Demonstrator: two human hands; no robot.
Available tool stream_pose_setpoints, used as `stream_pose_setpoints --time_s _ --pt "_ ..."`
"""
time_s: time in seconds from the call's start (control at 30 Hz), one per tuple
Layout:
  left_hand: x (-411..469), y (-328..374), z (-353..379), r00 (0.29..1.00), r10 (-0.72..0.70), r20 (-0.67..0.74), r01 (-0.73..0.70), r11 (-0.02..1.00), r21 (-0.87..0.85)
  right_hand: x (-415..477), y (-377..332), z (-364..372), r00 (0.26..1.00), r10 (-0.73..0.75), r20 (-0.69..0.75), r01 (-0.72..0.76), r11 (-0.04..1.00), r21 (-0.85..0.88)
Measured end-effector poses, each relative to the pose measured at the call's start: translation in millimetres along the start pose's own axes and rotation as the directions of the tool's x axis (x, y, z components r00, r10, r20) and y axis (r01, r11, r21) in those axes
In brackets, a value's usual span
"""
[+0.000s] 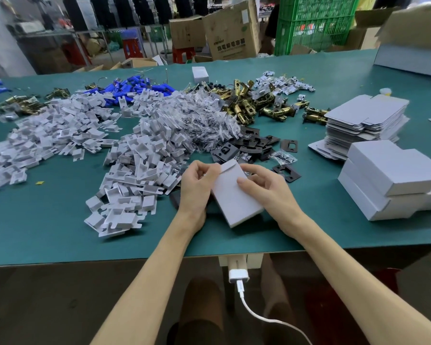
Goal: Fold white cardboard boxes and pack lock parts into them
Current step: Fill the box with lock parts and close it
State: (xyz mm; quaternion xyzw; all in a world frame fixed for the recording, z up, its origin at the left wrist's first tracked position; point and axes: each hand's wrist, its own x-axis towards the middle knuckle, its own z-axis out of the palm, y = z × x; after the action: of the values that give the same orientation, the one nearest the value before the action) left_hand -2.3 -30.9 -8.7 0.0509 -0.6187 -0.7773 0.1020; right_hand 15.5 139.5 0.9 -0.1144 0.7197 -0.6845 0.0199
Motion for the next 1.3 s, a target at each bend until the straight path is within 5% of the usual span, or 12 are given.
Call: stream_pose_setpoints --time_s 0.17,1.1,1.3 --pt "-3.6 2.0 1.2 0.996 0.050 0.080 -0.053 0.998 0.031 -3.7 -3.8 -6.9 0.999 0.036 0.014 -0.038 0.981 0.188" --pt "-2.2 -1.0 -1.9 0.996 0.022 0.088 -0.022 1.000 0.007 -5.6 -5.2 -7.1 0.996 0.071 0.050 -0.081 0.968 0.236" --pt "-6.2 2.9 1.4 0.969 0.038 0.243 -0.054 0.997 0.063 -2.6 -0.2 -7.8 0.997 0.067 -0.046 -0.056 0.973 0.223"
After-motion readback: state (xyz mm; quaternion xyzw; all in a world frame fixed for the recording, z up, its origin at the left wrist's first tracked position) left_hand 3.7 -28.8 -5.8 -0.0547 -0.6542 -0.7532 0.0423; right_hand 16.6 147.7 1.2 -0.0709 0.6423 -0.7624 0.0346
